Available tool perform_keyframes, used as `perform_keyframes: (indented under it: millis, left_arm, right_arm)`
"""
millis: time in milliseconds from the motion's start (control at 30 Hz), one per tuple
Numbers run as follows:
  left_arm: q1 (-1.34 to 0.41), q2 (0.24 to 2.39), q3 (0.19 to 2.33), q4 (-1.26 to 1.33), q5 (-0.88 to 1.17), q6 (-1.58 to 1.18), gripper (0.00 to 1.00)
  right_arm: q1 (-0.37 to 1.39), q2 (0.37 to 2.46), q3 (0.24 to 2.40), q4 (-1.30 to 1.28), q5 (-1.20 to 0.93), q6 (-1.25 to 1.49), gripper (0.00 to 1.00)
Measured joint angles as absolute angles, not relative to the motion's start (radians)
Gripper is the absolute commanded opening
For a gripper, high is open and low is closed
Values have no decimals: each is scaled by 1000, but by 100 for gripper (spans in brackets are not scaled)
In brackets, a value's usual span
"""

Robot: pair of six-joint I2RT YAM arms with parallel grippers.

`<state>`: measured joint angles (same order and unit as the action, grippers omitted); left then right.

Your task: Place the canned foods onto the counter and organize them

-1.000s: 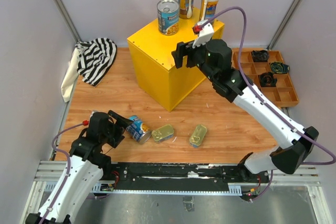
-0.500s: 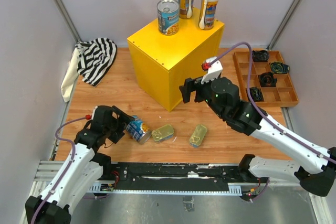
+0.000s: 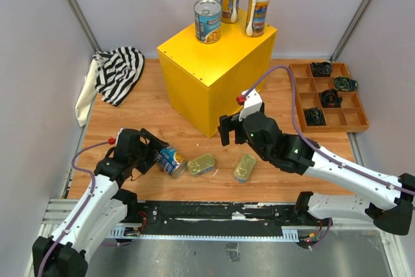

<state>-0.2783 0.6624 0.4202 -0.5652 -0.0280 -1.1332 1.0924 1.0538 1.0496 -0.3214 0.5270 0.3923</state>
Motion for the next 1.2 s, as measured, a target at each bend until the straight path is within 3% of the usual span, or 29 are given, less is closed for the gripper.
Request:
perform_keyframes:
  millis: [267, 667, 1200]
  left_arm:
    - [-278, 661, 387, -533, -25, -1132, 99]
    - [-278, 638, 368, -500, -16, -1122, 99]
    - [-278, 683, 312, -397, 11, -1079, 99]
  right_arm:
    - [1171, 1161, 1090, -363, 508, 401, 94]
    - [1303, 1486, 1321, -403, 392, 354, 96]
    - [1317, 1503, 1343, -425, 351, 363, 97]
